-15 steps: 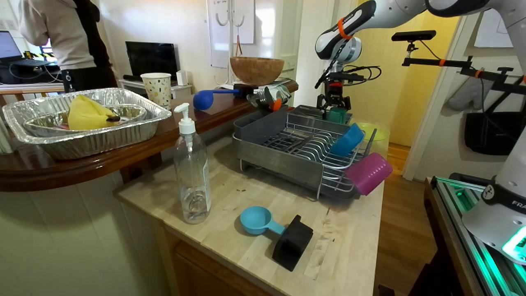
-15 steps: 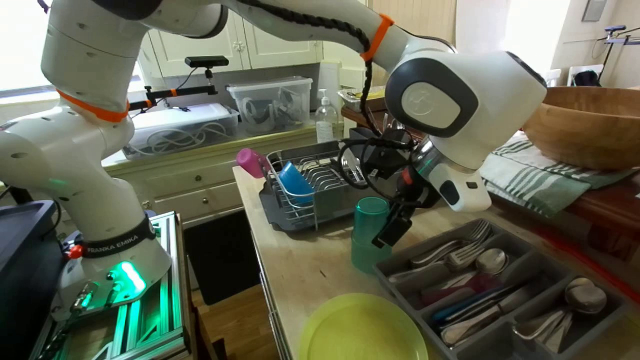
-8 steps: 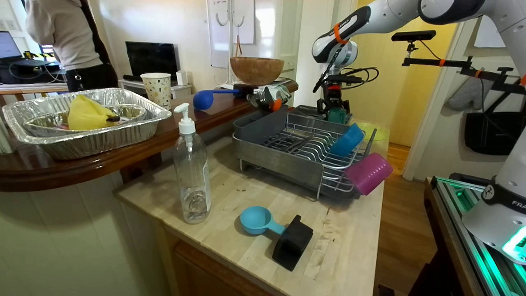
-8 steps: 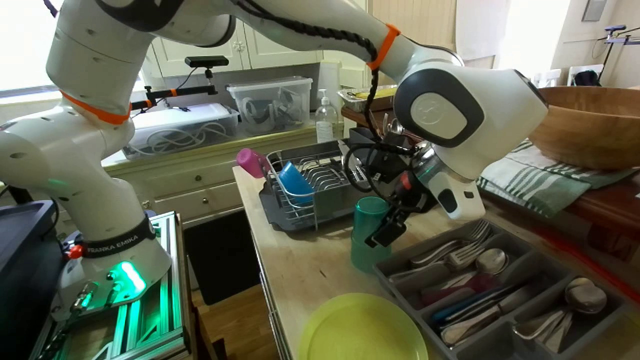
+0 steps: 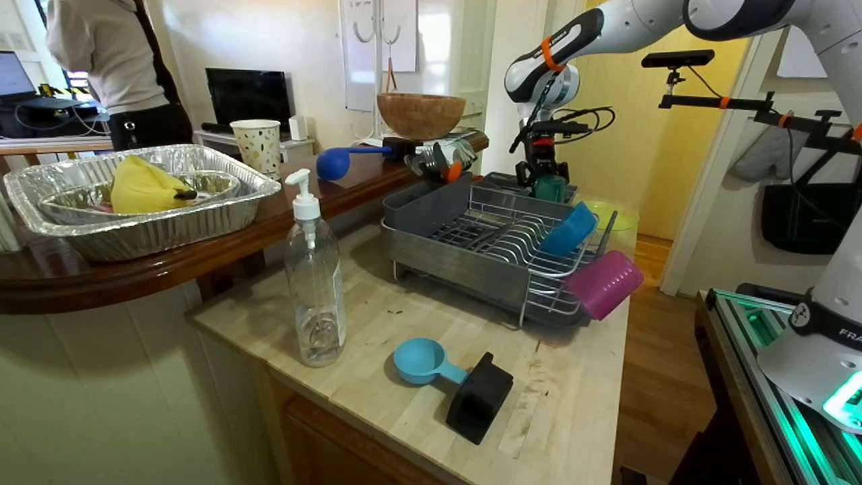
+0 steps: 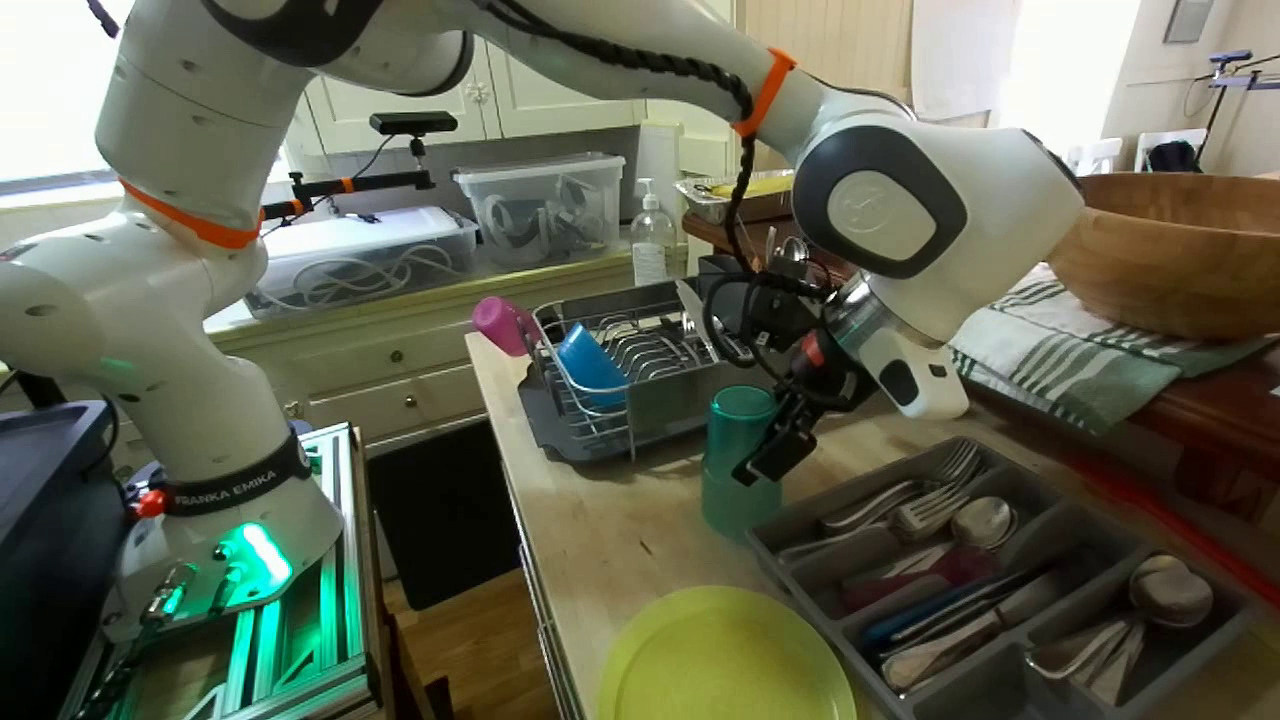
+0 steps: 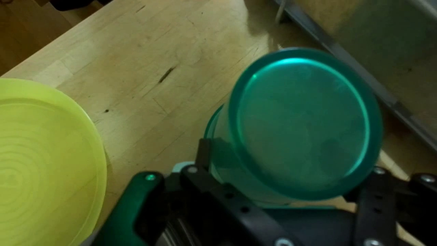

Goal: Place the green cup between the drying rack and the cutlery rack and place it right side up

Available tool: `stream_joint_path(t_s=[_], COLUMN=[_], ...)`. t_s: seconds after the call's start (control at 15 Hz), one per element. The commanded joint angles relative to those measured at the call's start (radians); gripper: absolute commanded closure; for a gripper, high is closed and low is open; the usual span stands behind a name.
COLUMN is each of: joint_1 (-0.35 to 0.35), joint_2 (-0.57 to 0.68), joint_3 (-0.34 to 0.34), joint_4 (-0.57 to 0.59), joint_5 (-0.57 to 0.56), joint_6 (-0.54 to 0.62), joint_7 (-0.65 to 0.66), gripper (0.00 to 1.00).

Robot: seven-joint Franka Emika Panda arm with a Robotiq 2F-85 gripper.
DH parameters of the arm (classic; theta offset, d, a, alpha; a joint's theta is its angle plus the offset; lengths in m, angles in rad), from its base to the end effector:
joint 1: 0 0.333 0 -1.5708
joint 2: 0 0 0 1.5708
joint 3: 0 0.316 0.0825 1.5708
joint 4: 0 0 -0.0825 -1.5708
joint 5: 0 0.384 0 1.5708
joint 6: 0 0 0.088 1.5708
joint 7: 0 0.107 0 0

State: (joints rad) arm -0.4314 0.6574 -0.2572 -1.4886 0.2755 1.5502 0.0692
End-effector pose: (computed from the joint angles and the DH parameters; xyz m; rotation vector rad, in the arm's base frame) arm 0.5274 -0.3660 0.2651 -2.5439 1.1178 0.7306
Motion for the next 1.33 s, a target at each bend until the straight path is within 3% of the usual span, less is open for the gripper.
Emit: stream_joint_path(t_s=[0.0,0.4,1.27], joint_1=[0.053,0.126,0.132], joint_2=[-0.061,-0.195,-0.41], joint_3=[0.005,0.011,0.036], joint_4=[-0.072,-0.252,-0.602], joint_5=[-0.087,-0.203,-0.166], joint_6=[0.079,0.365,0.83], joint_7=[-0.031,-0.064,-0.159], gripper=[0.44,0.44,0.44])
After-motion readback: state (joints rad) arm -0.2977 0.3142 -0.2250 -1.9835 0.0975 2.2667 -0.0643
